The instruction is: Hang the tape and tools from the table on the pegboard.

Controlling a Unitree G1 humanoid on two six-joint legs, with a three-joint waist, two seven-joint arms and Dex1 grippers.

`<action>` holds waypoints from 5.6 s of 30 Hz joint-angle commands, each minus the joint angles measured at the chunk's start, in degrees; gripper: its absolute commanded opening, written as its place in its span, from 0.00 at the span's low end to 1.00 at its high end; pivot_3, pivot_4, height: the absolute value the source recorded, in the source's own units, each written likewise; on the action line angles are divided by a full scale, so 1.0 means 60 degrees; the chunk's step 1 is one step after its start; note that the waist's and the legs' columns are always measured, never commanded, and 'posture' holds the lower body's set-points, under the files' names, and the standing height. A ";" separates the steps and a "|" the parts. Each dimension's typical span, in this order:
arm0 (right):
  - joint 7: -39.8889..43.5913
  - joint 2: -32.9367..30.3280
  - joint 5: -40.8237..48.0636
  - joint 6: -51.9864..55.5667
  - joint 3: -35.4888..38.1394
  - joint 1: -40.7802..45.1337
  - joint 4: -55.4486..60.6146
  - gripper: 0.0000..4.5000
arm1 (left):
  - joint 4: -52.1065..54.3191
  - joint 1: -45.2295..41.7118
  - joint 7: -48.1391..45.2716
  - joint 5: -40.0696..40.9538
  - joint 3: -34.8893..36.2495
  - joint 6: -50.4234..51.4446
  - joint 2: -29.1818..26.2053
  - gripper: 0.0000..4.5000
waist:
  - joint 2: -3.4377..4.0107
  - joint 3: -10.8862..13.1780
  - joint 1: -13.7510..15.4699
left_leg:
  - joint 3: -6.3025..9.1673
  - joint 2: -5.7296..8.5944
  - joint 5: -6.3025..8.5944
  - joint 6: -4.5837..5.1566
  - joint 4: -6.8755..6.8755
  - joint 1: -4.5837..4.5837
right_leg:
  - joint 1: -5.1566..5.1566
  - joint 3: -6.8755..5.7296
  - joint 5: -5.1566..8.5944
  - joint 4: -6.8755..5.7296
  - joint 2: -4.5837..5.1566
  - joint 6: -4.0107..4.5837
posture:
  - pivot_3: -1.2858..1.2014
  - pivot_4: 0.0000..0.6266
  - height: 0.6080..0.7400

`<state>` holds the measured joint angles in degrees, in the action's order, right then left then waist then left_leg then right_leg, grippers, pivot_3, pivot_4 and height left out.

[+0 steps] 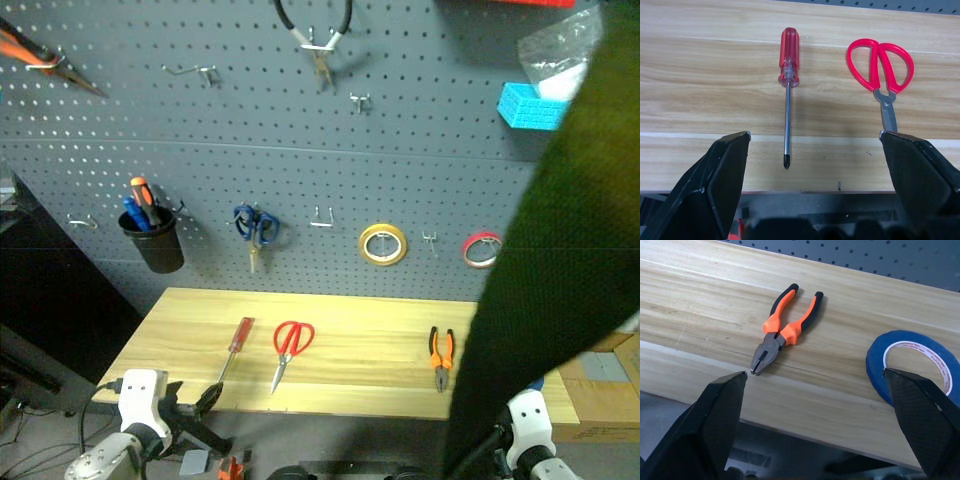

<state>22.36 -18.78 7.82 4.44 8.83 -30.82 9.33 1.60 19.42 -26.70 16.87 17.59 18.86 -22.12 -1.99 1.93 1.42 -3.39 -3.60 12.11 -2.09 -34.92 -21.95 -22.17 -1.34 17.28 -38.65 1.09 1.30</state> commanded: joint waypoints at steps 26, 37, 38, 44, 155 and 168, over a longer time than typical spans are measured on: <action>0.0185 -0.0418 -0.0268 -0.1241 0.0198 0.0381 -0.1196 1.00 | 0.0511 -0.0074 -0.0200 -0.0116 -0.0335 -0.0287 -0.0091 0.99 | -0.0003 -0.0003 -0.0003 | 0.0000 0.0000 0.0000 0.0000 0.0000 0.0002 | 0.0001 0.0000 0.0000 -0.0002 0.0000 0.0000 | 0.56 0.00 1.00; 0.1224 -0.1763 -0.0318 0.0632 -0.0136 0.2014 -0.1664 1.00 | 0.1482 -0.2216 -0.2222 -0.0923 -0.4342 0.0427 -0.0462 0.99 | 0.0061 0.0386 0.0030 | -0.0001 0.0018 -0.0003 0.0004 -0.0015 0.0021 | 0.0028 0.0014 -0.0005 -0.0007 0.0002 -0.0006 | 0.56 0.15 1.00; 0.1319 -0.1904 -0.0212 0.0929 -0.0086 0.2309 -0.1713 1.00 | 0.1306 -0.2724 -0.2364 -0.1133 -0.4838 0.0400 -0.0355 0.99 | 0.0056 0.0506 0.0041 | 0.0000 0.0023 -0.0012 0.0020 -0.0015 0.0014 | 0.0025 0.0016 -0.0008 -0.0007 0.0002 -0.0011 | 0.56 0.19 1.00; 0.1790 -0.2762 0.0013 0.1972 0.0215 0.4059 -0.2356 1.00 | -0.0073 -0.5040 -0.2713 -0.1447 -0.6415 0.0327 0.1095 0.99 | 0.0015 0.1028 -0.0024 | -0.0010 0.0051 -0.0081 0.0126 -0.0032 -0.0002 | 0.0069 0.0081 -0.0090 -0.0042 -0.0022 -0.0122 | 0.55 0.33 1.00; 0.1586 -0.3025 -0.3692 -0.6660 -0.3431 0.9670 -0.5950 0.08 | 0.0970 -0.7310 -0.0628 0.0384 -0.4276 0.2236 0.2885 1.00 | -0.0031 0.0702 -0.0548 | -0.0009 0.0173 -0.0147 0.0275 -0.0205 -0.0170 | 0.0001 0.0155 -0.0247 -0.0044 0.0004 -0.0313 | 0.51 0.00 1.00; 0.3186 -0.2964 -0.3110 -0.5566 -0.3465 1.0976 -0.7087 0.08 | 0.0352 -0.7762 -0.0715 0.0405 -0.4312 0.2090 0.3069 1.00 | -0.0002 0.0683 -0.0550 | -0.0010 0.0173 -0.0147 0.0275 -0.0206 -0.0164 | 0.0002 0.0159 -0.0247 -0.0051 -0.0001 -0.0310 | 0.51 0.03 1.00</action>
<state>39.65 -36.64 -12.47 -30.34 -12.60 32.58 -32.41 3.35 -25.16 -30.70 18.88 -8.42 32.70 -4.23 -2.00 6.03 -1.88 -3.45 -2.56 11.23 -0.44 -36.15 -22.93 -22.16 -0.38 15.80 -38.96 1.09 -0.56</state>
